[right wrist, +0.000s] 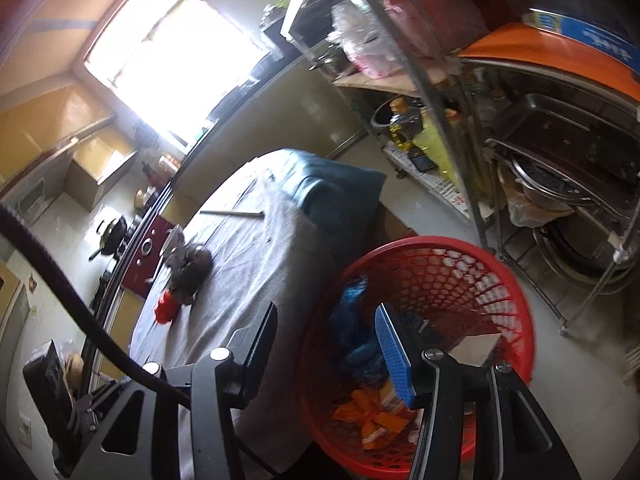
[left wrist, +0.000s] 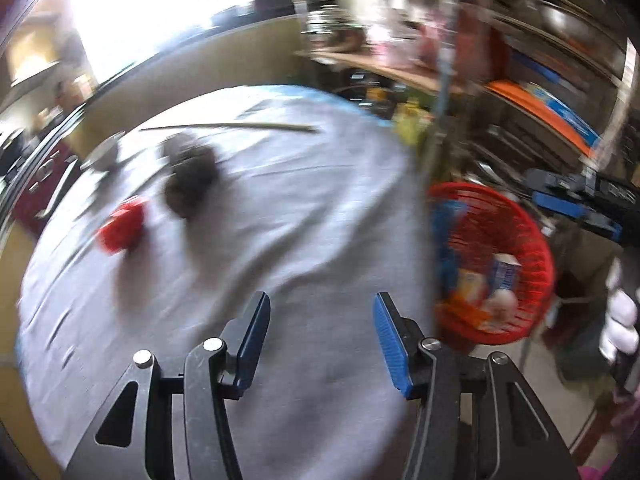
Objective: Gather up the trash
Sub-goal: 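Open both tools over the red basket to drop the tissue and mesh bag, then swing both open tools back toward the red bag on the table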
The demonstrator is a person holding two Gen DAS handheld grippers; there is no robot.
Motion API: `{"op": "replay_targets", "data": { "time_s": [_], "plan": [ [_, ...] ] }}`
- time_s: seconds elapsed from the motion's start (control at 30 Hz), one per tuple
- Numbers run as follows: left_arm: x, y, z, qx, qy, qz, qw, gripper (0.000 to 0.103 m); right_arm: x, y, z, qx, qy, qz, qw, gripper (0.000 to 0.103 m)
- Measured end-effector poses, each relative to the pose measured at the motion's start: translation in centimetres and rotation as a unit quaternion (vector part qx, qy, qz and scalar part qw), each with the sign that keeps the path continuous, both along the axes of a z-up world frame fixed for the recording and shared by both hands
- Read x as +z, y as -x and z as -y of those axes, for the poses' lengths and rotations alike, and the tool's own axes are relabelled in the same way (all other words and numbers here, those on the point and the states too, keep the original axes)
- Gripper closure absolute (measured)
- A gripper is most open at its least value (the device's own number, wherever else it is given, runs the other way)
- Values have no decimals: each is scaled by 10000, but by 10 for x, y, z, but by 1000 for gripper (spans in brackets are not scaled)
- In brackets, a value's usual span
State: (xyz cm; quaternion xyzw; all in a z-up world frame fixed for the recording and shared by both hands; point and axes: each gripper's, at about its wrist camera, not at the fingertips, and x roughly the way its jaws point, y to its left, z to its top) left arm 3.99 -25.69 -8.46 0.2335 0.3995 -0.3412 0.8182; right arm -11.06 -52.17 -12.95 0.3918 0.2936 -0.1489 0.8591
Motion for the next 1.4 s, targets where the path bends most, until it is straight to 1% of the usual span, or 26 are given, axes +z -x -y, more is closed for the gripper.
{"op": "replay_targets", "data": {
  "time_s": [0.1,0.23,0.33,0.53,0.67,0.87,1.03,1.4],
  "plan": [
    [7,-19,-28,554,70,120,9984,49,6,-16,-20,269,106,-28,9996,48],
    [15,-38,-66,1075,199,283,9936,49,15,-39,-50,665,284,-57,9974,48],
    [19,-46,-87,1344,276,397,9898,48,22,-59,-78,976,454,-112,9941,48],
    [26,-61,-132,1785,452,487,9817,48,31,-94,-129,1519,709,-226,9856,48],
    [27,-70,-153,1995,546,475,9772,48,36,-114,-161,1836,862,-303,9787,48],
    [24,-81,-171,2229,647,444,9717,48,40,-132,-193,2133,1012,-394,9709,48],
    [19,-88,-179,2359,653,400,9688,48,41,-146,-203,2262,1032,-431,9676,48],
    [7,-102,-193,2537,605,268,9650,48,30,-173,-227,2587,1002,-551,9592,48]
  ]
}}
